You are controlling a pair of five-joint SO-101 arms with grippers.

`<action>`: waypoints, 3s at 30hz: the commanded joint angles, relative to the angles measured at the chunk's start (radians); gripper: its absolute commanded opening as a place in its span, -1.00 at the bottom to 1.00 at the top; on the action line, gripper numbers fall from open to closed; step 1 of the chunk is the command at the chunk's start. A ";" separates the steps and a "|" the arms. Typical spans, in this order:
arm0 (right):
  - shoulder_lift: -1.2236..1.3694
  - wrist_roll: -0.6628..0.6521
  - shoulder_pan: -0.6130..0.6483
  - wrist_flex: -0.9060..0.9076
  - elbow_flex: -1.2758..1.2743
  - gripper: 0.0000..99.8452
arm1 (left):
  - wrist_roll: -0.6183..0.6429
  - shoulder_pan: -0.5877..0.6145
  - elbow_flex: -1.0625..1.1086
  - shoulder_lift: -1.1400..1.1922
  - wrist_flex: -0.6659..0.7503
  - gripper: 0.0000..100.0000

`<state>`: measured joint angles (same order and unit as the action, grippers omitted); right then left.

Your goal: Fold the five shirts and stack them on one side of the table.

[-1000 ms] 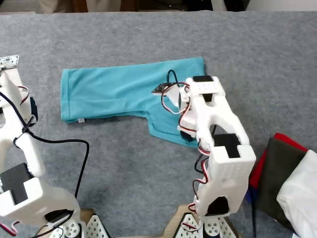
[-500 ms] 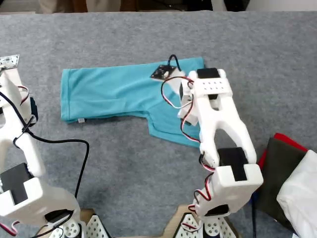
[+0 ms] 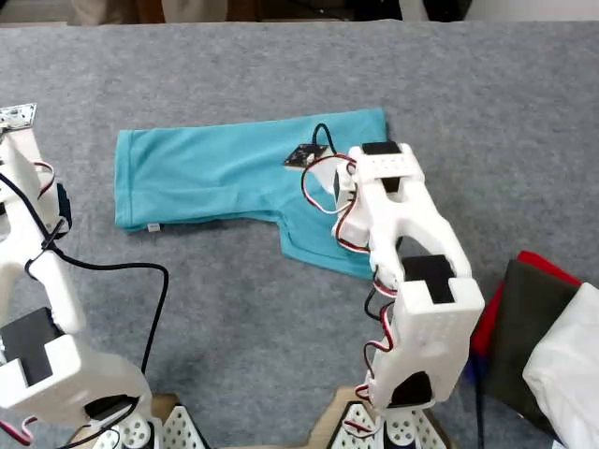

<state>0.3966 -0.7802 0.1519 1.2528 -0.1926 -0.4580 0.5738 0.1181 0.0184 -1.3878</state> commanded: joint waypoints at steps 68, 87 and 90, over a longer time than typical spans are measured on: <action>-0.455 -0.276 0.094 -0.049 -0.427 -0.65 | 0.046 -0.040 0.003 -0.047 0.038 -0.96; -0.444 -0.256 0.157 -0.181 -0.486 -0.56 | 0.044 -0.018 0.003 -0.039 0.041 -0.96; -0.444 -0.258 0.159 -0.204 -0.536 -0.56 | 0.044 -0.020 0.003 -0.039 0.041 -0.96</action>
<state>-0.0038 -1.0457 0.3007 1.0687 -0.6958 -0.4181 0.5554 0.1258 0.0184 -1.3617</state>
